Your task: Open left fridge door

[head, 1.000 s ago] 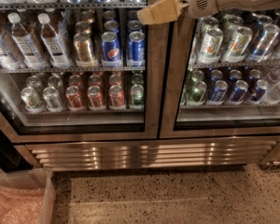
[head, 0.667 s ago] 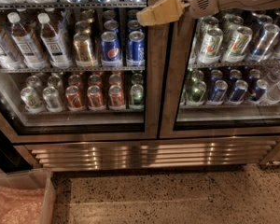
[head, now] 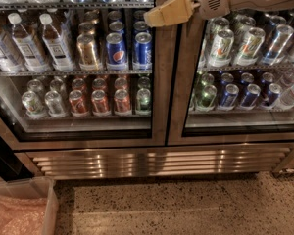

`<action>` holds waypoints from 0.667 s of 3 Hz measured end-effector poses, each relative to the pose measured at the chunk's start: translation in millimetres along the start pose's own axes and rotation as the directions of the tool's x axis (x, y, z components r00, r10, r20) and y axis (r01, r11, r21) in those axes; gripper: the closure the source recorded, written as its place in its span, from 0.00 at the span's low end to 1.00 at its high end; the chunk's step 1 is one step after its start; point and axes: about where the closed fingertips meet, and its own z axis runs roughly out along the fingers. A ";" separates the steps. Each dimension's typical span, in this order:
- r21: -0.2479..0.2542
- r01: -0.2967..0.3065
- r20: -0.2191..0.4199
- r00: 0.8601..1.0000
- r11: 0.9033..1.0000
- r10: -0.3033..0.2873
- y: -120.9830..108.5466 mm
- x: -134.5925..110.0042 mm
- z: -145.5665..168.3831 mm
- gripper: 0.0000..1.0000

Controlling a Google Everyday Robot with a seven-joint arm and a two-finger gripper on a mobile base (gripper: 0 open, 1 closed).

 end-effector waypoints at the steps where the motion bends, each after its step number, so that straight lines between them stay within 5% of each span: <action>1: 0.005 0.014 0.021 1.000 1.000 -0.014 3.3 -8.1 -4.3 0.45; 2: 0.005 0.014 0.021 1.000 1.000 -0.014 0.1 -7.1 -4.1 0.59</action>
Offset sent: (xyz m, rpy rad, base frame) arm -0.2642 -0.0058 -0.0247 0.1779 0.2235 -0.0027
